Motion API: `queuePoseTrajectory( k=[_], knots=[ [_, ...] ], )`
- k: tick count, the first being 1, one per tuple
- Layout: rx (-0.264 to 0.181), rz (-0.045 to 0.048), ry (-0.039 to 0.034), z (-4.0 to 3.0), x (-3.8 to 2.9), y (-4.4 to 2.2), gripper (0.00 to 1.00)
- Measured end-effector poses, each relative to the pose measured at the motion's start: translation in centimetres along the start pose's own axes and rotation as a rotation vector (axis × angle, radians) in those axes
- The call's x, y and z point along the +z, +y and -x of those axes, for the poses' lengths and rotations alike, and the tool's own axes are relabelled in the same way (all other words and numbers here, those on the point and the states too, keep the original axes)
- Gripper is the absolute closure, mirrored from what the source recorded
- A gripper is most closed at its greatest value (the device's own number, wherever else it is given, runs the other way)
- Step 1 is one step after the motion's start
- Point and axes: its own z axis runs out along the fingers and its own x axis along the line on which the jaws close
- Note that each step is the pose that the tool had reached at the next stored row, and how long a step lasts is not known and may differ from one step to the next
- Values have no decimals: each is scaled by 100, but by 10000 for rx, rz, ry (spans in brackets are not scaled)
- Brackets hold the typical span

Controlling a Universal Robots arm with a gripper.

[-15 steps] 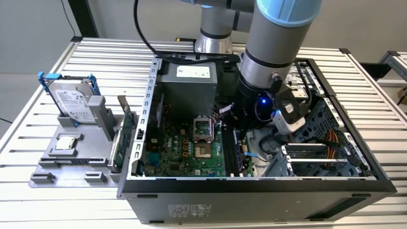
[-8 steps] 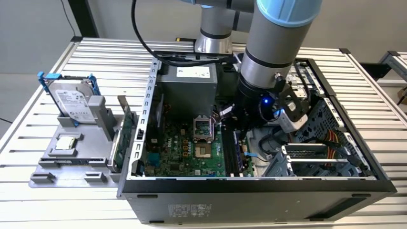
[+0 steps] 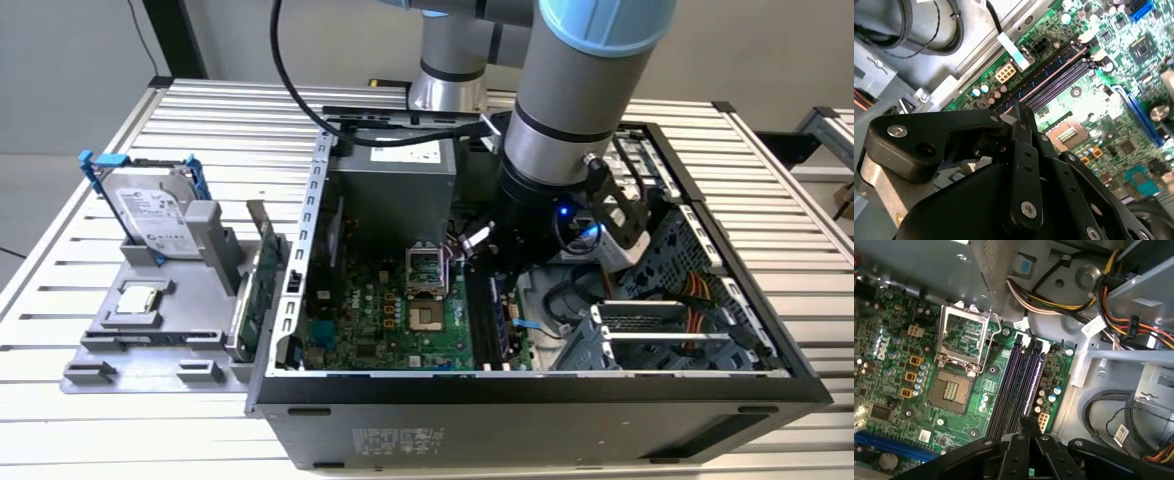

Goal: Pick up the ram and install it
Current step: 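Press down the ram until it locks into place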

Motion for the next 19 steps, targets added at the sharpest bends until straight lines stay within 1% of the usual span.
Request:
queuePoseTrajectory(
  k=[3, 4, 8, 19],
  knots=[
    [-15, 0, 0, 0, 0, 0, 100],
    [-101, 1, 0, 0, 0, 0, 100],
    [-792, 8, 1, -1, 0, 0, 100],
    [-2111, 22, 2, -1, 0, 0, 100]
  ],
)
